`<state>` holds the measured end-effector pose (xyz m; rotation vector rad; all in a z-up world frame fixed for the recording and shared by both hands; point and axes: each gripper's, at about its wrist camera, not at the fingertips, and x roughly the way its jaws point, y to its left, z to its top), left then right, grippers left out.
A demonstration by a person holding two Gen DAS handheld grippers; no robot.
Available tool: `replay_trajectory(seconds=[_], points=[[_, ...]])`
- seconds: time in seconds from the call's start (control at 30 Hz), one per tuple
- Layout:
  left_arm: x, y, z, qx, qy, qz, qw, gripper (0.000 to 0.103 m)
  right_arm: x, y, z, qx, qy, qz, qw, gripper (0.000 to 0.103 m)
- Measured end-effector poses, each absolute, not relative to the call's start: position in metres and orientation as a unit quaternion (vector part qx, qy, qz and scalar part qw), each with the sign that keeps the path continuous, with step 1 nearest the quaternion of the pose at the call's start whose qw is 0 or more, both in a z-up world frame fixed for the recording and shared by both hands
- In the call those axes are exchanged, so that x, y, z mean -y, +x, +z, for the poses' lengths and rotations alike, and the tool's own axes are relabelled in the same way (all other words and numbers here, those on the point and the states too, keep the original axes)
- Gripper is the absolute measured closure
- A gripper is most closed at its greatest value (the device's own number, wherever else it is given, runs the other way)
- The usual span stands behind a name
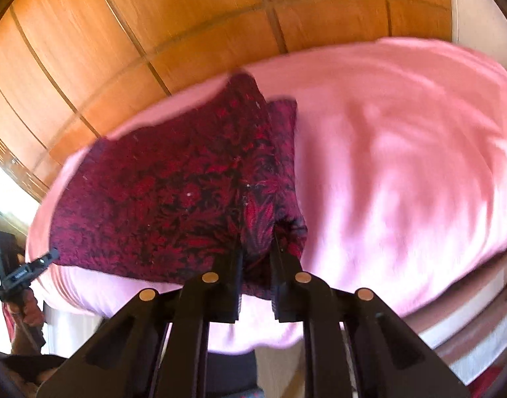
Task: Fold small clothes
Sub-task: 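Fold the sweater over again with both grippers and lower it onto the bed, then grasp the sweater's folded edge with the left gripper while the right gripper grasps beside it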
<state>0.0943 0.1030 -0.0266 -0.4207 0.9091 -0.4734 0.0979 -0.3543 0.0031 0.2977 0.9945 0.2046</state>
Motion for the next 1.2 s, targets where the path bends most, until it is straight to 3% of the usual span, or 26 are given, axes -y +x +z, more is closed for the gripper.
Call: replay_trajectory(seconds=[0.2,0.3,0.4,0.43,0.5,0.57,0.67,0.77,0.9,1.2], points=[[-0.117,0.111,-0.011,-0.400,-0.227,-0.208,0.863,0.086,0.343,0.107,0.034,-0.420,0.120,0.073,0.896,0.058],[-0.110,0.127,0.001,-0.384,-0.204,-0.196,0.879,0.086,0.306,0.122,0.052,-0.387,0.071,0.094,0.914,0.051],[-0.094,0.148,-0.004,-0.401,-0.180,-0.190,0.878,0.073,0.273,0.139,0.048,-0.382,0.038,0.111,0.916,0.044],[-0.089,0.154,-0.007,-0.404,-0.171,-0.181,0.880,0.074,0.262,0.148,0.044,-0.386,0.018,0.109,0.916,0.044],[-0.081,0.164,-0.013,-0.413,-0.137,-0.152,0.887,0.088,0.250,0.170,0.026,-0.402,-0.009,0.095,0.911,0.048],[-0.075,0.174,-0.026,-0.428,-0.120,-0.128,0.887,0.089,0.253,0.185,0.004,-0.432,-0.031,0.056,0.900,0.055],[-0.072,0.171,-0.029,-0.428,-0.109,-0.115,0.890,0.089,0.274,0.195,-0.019,-0.445,0.032,0.069,0.892,0.054],[-0.073,0.165,-0.010,-0.407,-0.101,-0.099,0.903,0.083,0.276,0.189,-0.018,-0.432,0.027,0.072,0.899,0.054],[-0.068,0.163,0.012,-0.380,-0.064,-0.080,0.919,0.061,0.278,0.187,-0.018,-0.428,0.028,0.069,0.901,0.052],[-0.052,0.178,0.027,-0.352,-0.004,-0.078,0.933,0.061,0.270,0.189,-0.015,-0.432,0.029,0.061,0.900,0.048]])
